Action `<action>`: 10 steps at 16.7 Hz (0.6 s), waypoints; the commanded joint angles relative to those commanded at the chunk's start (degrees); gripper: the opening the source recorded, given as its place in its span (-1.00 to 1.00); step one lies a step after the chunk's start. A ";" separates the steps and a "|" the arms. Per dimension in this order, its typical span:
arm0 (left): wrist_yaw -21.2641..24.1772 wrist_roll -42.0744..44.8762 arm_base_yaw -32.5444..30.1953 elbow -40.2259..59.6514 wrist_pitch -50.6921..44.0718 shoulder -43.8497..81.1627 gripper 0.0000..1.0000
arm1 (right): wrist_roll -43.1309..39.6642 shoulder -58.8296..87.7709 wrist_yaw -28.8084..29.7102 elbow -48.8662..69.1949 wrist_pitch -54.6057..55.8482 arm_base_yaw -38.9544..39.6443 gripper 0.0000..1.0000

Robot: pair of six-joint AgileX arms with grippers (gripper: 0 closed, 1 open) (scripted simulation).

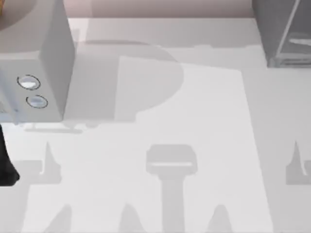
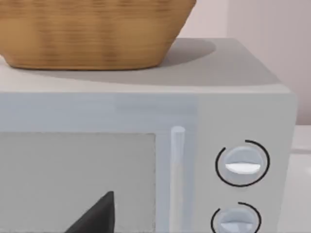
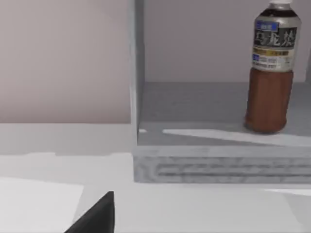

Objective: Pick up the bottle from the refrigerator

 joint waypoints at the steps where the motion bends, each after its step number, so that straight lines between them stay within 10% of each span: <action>1: 0.00 0.00 0.00 0.00 0.00 0.00 1.00 | 0.00 0.00 0.00 0.00 0.00 0.00 1.00; 10: 0.00 0.00 0.00 0.00 0.00 0.00 1.00 | -0.01 21.78 -6.77 2.87 21.34 -7.39 1.00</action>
